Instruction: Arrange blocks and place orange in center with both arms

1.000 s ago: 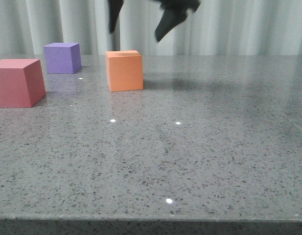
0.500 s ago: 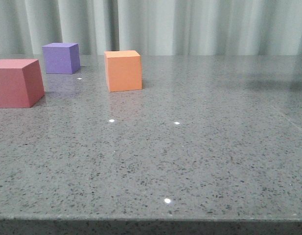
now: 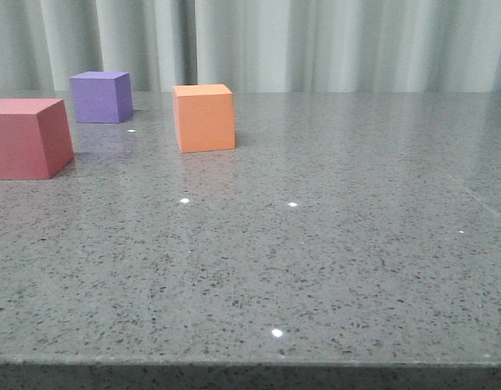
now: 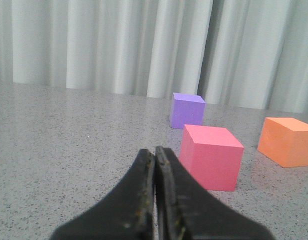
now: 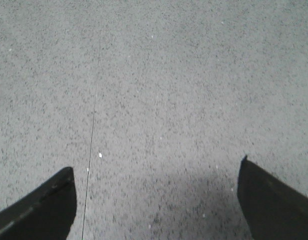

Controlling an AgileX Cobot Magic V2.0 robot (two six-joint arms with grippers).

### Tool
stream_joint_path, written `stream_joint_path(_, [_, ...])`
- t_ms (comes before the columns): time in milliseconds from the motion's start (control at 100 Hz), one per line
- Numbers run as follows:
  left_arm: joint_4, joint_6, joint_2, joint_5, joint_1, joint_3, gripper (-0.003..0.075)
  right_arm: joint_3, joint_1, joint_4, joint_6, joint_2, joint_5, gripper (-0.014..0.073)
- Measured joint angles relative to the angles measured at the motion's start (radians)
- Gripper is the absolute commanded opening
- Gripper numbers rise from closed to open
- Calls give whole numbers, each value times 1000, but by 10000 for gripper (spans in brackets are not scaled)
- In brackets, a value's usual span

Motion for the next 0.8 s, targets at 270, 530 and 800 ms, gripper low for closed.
stream_joint_path(270, [0,0,0,0,0,0,-20,236,-2,0,0,-197,-88,645])
stream_joint_path(530, [0,0,0,0,0,0,-20,281,-2,0,0,-241,-149,499])
stream_joint_path(800, [0,0,0,0,0,0,-20,281,-2,0,0,-241,-157,-66])
